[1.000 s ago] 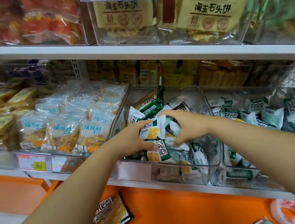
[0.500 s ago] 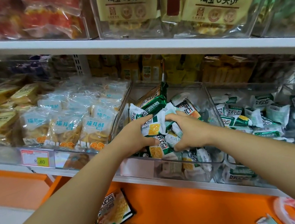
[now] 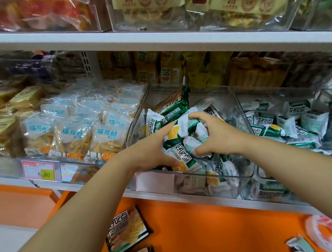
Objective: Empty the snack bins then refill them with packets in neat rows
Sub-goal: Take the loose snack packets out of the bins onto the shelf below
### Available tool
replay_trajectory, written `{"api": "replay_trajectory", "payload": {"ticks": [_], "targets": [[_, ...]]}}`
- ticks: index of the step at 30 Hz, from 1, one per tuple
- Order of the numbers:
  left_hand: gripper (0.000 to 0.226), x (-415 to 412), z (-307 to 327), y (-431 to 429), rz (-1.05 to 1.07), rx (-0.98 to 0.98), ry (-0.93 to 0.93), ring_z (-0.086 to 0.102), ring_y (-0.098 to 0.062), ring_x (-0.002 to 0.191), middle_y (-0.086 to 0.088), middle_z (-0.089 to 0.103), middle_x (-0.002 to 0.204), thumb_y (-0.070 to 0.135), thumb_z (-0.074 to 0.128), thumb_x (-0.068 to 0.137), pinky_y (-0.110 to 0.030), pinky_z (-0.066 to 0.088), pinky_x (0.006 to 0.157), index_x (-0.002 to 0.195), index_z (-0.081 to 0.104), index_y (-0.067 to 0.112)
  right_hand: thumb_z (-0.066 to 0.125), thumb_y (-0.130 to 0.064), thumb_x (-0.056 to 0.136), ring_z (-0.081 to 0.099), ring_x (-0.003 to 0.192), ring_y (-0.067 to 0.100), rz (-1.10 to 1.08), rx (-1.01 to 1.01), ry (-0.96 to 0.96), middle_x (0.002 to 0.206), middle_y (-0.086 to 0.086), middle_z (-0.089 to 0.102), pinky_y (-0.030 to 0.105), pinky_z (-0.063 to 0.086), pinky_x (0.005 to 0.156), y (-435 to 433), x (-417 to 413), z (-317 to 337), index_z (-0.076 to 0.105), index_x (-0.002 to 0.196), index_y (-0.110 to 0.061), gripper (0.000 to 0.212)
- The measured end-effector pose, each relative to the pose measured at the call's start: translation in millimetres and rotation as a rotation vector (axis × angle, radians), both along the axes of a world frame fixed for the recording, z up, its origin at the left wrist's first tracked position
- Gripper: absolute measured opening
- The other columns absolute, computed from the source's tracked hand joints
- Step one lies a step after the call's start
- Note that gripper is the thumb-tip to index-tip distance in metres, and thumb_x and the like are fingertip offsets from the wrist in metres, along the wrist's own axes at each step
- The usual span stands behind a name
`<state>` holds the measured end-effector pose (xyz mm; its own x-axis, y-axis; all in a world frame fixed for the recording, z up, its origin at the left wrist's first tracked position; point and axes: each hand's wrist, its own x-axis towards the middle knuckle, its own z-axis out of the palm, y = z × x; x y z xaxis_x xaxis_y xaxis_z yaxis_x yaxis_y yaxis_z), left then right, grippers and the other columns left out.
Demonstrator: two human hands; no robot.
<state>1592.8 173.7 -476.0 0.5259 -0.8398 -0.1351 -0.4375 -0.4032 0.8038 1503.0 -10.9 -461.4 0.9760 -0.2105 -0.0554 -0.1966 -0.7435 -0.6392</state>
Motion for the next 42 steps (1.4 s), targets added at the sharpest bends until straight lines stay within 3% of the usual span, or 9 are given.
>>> {"api": "replay_trajectory", "payload": {"ticks": [4,8,10,13,17,23,26,34,42], "targets": [[0.099,-1,-2,-2,0.016,0.003,-0.033,0.061,-0.006,0.108,0.010,0.056,0.133,0.008,0.077,0.077,-0.028,0.051,0.093,0.150,0.018,0.041,0.083,-0.016,0.070,0.033,0.134,0.021,0.003,0.011,0.106,0.153,-0.001,0.026,0.025,0.034,0.091,1,0,4,0.025,0.146,-0.031,0.096],[0.106,-2,-6,-2,0.064,-0.040,-0.073,0.059,-0.011,0.113,0.011,0.048,0.142,0.016,0.079,0.076,-0.033,0.050,0.095,0.148,0.009,0.049,0.077,-0.012,0.074,0.053,0.095,0.021,-0.009,-0.058,0.056,0.127,0.001,0.043,0.025,0.042,0.065,4,-2,11,0.043,0.134,-0.032,0.072],[0.107,-3,-7,-2,0.084,-0.082,-0.090,0.064,-0.018,0.107,0.010,0.049,0.141,0.018,0.080,0.075,-0.042,0.053,0.091,0.145,0.009,0.055,0.077,-0.013,0.073,0.057,0.093,0.021,-0.016,-0.082,-0.009,0.118,-0.001,0.048,0.028,0.043,0.068,5,-3,13,0.049,0.129,-0.032,0.065],[0.104,-6,-7,-1,0.098,-0.109,-0.122,0.068,-0.025,0.096,0.010,0.055,0.134,0.018,0.079,0.076,-0.047,0.056,0.082,0.144,0.011,0.058,0.076,-0.014,0.073,0.054,0.098,0.005,-0.003,-0.112,-0.071,0.128,0.000,0.054,0.022,0.036,0.077,7,-5,13,0.053,0.129,-0.030,0.062],[0.100,-9,-3,0,0.116,-0.173,-0.125,0.069,-0.027,0.088,0.013,0.056,0.133,0.015,0.078,0.078,-0.046,0.057,0.080,0.143,0.014,0.059,0.073,-0.012,0.077,0.047,0.060,-0.016,-0.006,-0.145,-0.169,0.141,-0.004,0.047,0.018,0.037,0.066,15,-14,22,0.053,0.130,-0.030,0.060],[0.101,-33,22,-1,0.125,-0.260,-0.236,0.053,-0.012,0.120,0.011,0.042,0.146,0.018,0.077,0.079,-0.035,0.050,0.097,0.147,0.011,0.052,0.075,-0.014,0.076,0.047,0.119,0.012,-0.030,-0.211,-0.288,0.133,-0.003,0.051,0.018,0.031,0.092,15,-44,47,0.054,0.129,-0.031,0.059],[0.099,-54,42,-6,0.108,-0.259,-0.388,0.052,-0.004,0.104,0.011,0.040,0.141,0.023,0.076,0.080,-0.021,0.048,0.087,0.144,0.006,0.054,0.076,-0.012,0.074,0.047,0.119,0.009,-0.070,-0.230,-0.369,0.129,-0.005,0.052,0.019,0.031,0.097,14,-67,60,0.055,0.127,-0.030,0.060],[0.096,-125,89,-9,0.021,-0.260,-0.550,0.047,-0.006,0.107,0.013,0.035,0.139,0.025,0.074,0.082,-0.022,0.042,0.092,0.137,0.003,0.060,0.076,-0.013,0.074,0.040,0.112,-0.004,-0.121,-0.201,-0.473,0.122,-0.015,0.047,0.015,0.029,0.097,12,-146,90,0.052,0.126,-0.035,0.062],[0.098,-223,80,-41,-0.122,-0.244,-0.511,0.048,-0.004,0.093,0.014,0.036,0.128,0.025,0.075,0.081,-0.016,0.042,0.080,0.126,-0.001,0.066,0.079,-0.014,0.071,0.038,0.106,-0.014,-0.134,-0.173,-0.433,0.114,-0.025,0.047,-0.008,0.023,0.084,-10,-264,78,0.049,0.118,-0.045,0.063]]}}
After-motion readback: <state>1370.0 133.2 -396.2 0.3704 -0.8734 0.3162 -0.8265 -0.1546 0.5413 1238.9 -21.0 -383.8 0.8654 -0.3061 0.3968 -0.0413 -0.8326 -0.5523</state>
